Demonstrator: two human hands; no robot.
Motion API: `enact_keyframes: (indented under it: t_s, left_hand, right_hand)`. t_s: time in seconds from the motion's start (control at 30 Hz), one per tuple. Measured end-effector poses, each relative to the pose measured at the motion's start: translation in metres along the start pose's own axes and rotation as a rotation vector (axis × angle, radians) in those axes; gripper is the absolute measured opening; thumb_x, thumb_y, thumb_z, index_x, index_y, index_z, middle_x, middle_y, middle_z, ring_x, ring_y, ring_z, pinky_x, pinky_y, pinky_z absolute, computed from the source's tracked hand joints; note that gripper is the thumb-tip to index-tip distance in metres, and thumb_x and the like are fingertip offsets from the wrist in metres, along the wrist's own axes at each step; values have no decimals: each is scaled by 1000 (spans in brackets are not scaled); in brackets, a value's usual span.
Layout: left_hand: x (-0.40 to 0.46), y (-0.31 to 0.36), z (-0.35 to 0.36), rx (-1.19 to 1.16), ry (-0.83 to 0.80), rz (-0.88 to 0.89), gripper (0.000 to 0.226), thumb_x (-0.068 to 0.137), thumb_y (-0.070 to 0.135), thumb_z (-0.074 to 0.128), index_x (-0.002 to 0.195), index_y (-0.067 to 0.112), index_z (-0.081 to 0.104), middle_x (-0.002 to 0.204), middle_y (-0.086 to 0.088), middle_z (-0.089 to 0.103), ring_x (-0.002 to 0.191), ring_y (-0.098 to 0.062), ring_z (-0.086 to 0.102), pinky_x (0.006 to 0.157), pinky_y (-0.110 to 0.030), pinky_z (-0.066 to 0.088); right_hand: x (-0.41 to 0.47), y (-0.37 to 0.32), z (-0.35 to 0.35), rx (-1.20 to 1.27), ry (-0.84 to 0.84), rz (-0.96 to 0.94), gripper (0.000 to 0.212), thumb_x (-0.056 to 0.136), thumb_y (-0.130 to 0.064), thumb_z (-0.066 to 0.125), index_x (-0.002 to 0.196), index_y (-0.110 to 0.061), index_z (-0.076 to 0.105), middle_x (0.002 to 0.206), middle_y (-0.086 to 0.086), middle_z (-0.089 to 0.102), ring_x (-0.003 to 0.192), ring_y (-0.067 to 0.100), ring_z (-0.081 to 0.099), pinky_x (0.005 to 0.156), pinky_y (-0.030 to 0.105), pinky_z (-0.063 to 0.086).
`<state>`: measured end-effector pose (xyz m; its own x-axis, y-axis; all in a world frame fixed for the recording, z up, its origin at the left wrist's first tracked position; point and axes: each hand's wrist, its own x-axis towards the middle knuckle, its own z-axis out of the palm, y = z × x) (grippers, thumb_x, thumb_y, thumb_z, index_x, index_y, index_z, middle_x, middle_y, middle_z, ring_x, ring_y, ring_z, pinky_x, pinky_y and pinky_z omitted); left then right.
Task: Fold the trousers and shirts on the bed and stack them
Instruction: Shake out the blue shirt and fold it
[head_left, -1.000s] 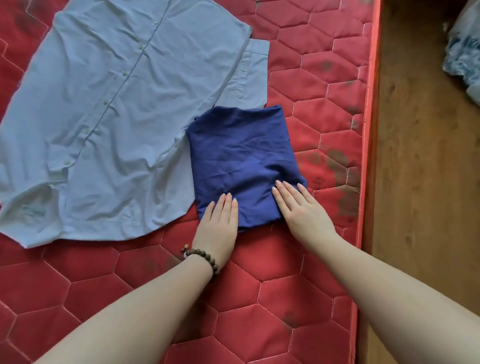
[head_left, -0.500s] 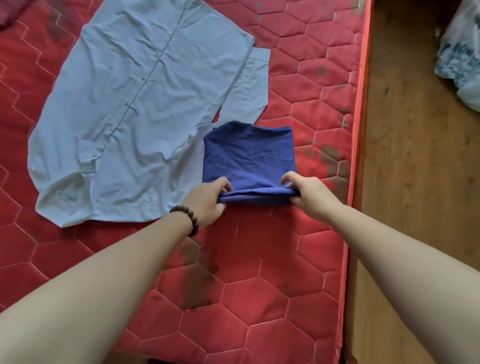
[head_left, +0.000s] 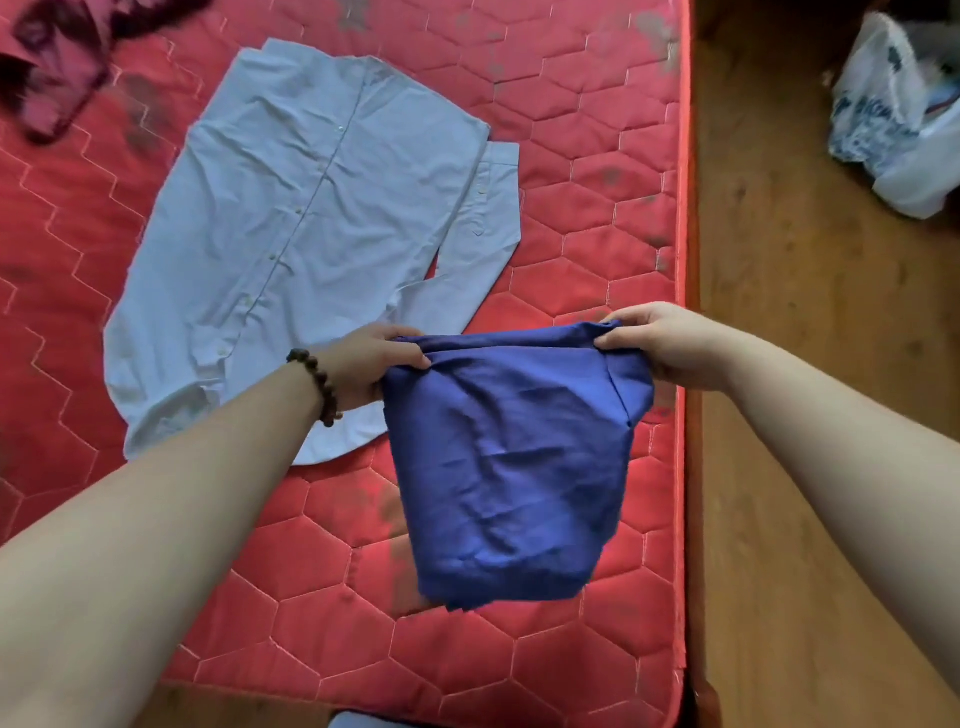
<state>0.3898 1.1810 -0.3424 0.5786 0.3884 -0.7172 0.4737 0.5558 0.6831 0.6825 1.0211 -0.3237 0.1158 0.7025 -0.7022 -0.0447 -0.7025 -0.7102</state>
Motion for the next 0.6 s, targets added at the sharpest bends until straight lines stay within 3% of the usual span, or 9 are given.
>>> enact_keyframes:
  t_s: [0.07, 0.13, 0.2, 0.3, 0.4, 0.47, 0.6]
  left_hand:
    - [30, -28, 3, 5, 147, -32, 15, 86, -2, 57, 97, 7, 63, 86, -13, 63, 78, -23, 58, 68, -30, 45]
    - [58, -60, 9, 74, 281, -54, 16, 90, 0, 56, 104, 7, 60, 91, -13, 62, 84, -22, 56, 72, -32, 46]
    - [81, -87, 12, 216, 349, 1, 33, 87, 0, 61, 120, 4, 56, 104, -14, 62, 92, -21, 56, 82, -33, 47]
    - [96, -103, 12, 359, 435, 138, 53, 83, 4, 67, 132, 14, 48, 105, -9, 58, 82, -18, 56, 74, -24, 46]
    - [94, -105, 11, 375, 428, 288, 49, 81, 6, 68, 125, 23, 52, 102, 2, 61, 84, -12, 60, 77, -13, 46]
    - [93, -106, 10, 415, 409, 345, 36, 81, 2, 67, 111, 20, 58, 101, 3, 63, 93, -13, 60, 86, -19, 45]
    - [97, -103, 6, 542, 398, 347, 23, 80, 3, 69, 98, 16, 62, 102, 0, 66, 97, -11, 58, 87, -15, 39]
  right_hand:
    - [28, 29, 7, 57, 76, 115, 22, 88, -32, 65, 102, -15, 64, 93, 10, 54, 78, 21, 49, 66, 29, 40]
    - [53, 63, 18, 97, 75, 213, 35, 81, -47, 67, 105, -22, 61, 93, 1, 62, 72, 12, 58, 64, 26, 44]
    - [75, 99, 27, 45, 138, 191, 46, 79, -40, 73, 118, -23, 55, 105, -2, 65, 84, 10, 63, 67, 29, 49]
    - [96, 125, 31, -68, 409, 82, 51, 75, -33, 79, 116, -19, 53, 102, 4, 64, 86, 15, 61, 73, 32, 52]
    - [98, 126, 28, -314, 522, 9, 39, 72, -38, 80, 99, -22, 57, 87, -6, 61, 77, 10, 57, 64, 22, 40]
    - [95, 126, 25, -390, 558, -23, 35, 72, -38, 80, 93, -19, 60, 87, -5, 62, 80, 13, 56, 67, 24, 36]
    - [92, 118, 21, -385, 480, -53, 29, 75, -29, 80, 88, -10, 62, 82, -1, 61, 77, 14, 53, 65, 26, 35]
